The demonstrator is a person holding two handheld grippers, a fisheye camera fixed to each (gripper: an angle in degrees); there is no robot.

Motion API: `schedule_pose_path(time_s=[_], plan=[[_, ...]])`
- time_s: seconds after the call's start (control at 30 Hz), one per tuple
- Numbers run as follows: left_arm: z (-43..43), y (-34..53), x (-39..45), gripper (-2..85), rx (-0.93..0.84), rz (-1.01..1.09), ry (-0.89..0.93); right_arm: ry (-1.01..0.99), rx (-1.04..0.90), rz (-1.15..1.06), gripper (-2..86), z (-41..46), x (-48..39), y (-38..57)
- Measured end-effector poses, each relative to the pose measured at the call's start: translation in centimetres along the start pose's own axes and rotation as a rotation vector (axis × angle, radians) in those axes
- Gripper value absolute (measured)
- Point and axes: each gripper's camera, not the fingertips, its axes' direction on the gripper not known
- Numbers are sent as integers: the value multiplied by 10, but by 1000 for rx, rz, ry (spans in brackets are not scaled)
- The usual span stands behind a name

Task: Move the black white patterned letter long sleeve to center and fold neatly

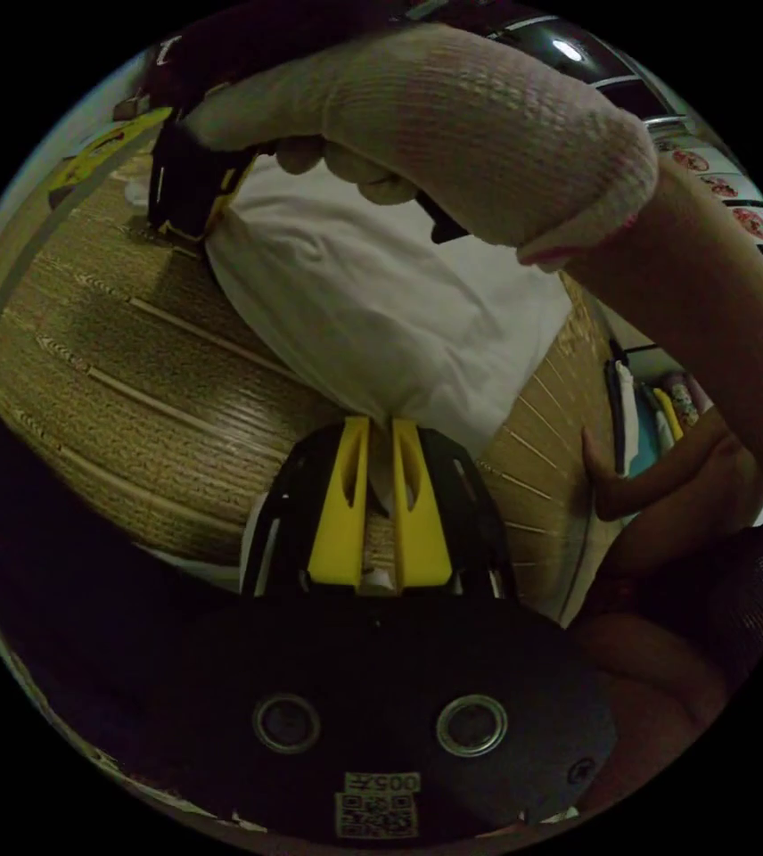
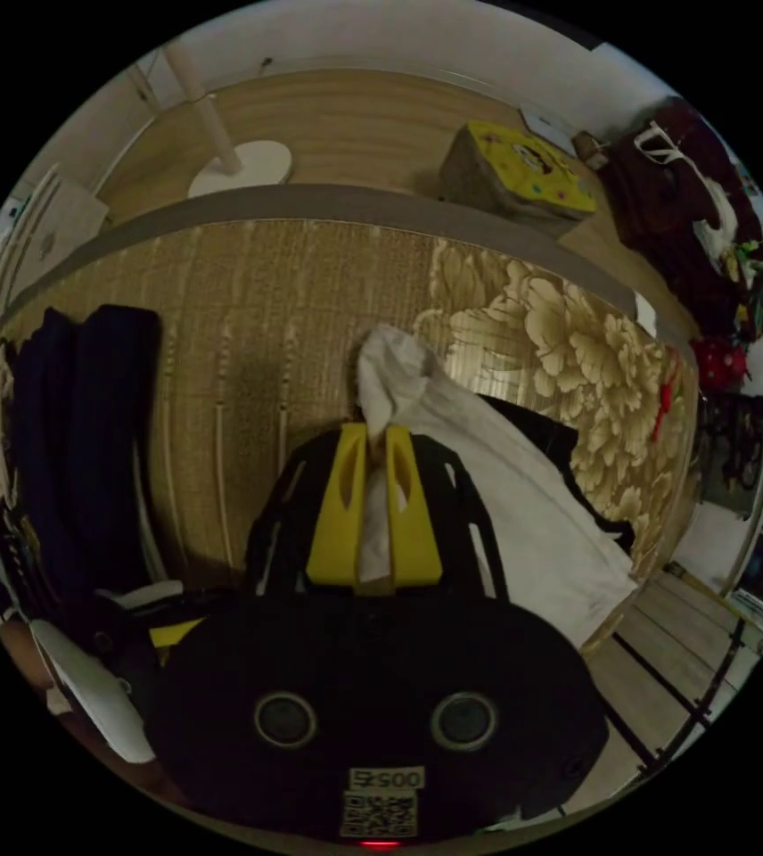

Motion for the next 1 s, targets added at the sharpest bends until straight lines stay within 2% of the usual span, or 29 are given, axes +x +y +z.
schedule_pose_path(time_s=[0.17, 0.33, 0.43, 0.6, 0.73, 0.9, 1.0], plan=[[25, -11, 9, 37, 22, -127, 109, -147, 77, 19, -9, 3, 41, 24], [27, -15, 45, 32, 130, -161, 140, -603, 294, 52, -9, -5, 142, 83], [28, -34, 85, 31, 161, -109, 124, -783, 388, 51, -9, -9, 210, 130], [52, -95, 171, 31, 133, 64, 74, -808, 441, 60, -9, -1, 325, 223], [109, -160, 244, 30, 19, 178, 88, -818, 445, 148, -9, 41, 417, 304], [199, -211, 297, 26, -99, 154, 99, -902, 465, 271, -10, 108, 494, 375], [242, -222, 325, 23, -67, 85, 156, -952, 512, 280, -10, 134, 524, 410]])
